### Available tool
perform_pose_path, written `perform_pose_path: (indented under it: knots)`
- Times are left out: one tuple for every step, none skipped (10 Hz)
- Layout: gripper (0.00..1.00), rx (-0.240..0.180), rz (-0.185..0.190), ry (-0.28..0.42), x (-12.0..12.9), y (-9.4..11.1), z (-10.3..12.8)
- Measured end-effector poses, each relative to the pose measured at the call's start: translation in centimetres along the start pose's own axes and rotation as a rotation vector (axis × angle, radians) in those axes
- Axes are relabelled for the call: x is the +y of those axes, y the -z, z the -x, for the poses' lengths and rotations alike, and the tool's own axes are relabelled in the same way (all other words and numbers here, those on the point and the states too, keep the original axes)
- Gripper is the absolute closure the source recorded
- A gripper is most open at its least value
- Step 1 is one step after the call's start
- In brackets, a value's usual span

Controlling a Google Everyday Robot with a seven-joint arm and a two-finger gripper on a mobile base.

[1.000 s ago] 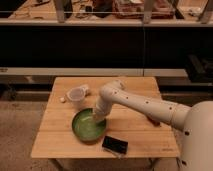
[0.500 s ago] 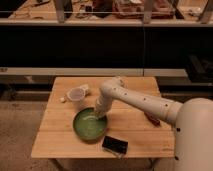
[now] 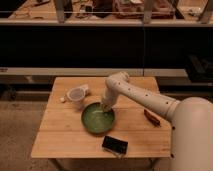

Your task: Push the ceramic bowl across the table

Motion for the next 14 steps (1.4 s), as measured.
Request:
perform_pose_path:
  knots:
    - [1.0,0.009,-0.001,-0.009,0.6,0.4,-1.2]
    - [1.0,0.021,-0.001,-0.02,1.4,0.9,-2.7]
    - [1.0,0.033,0.0,-0.03,2.1,1.4,-4.2]
    - [1.0,0.042,0.001,-0.037,2.8,1.9,-5.5]
    - [1.0,0.047,0.006,-0.046,3.7,2.2,-6.8]
    - [1.0,0.048,0.008,-0.054,4.4,2.3,-7.7]
    - [1.0,0.05,0.01,-0.063,5.2,2.4,-8.6]
    - [1.0,0.053,0.013,-0.074,6.2,2.4,-9.7]
    - [1.0,0.058,0.018,-0.08,6.8,2.4,-11.0]
    - [1.0,0.062,0.021,-0.081,7.1,2.5,-12.0]
    - [1.0,0.067,0.018,-0.086,7.5,2.8,-12.9]
    - [1.0,0.075,0.016,-0.096,8.3,3.3,-14.1]
    - [1.0,0.08,0.012,-0.103,9.0,3.6,-14.8]
    - [1.0,0.082,0.008,-0.113,9.6,3.8,-15.2]
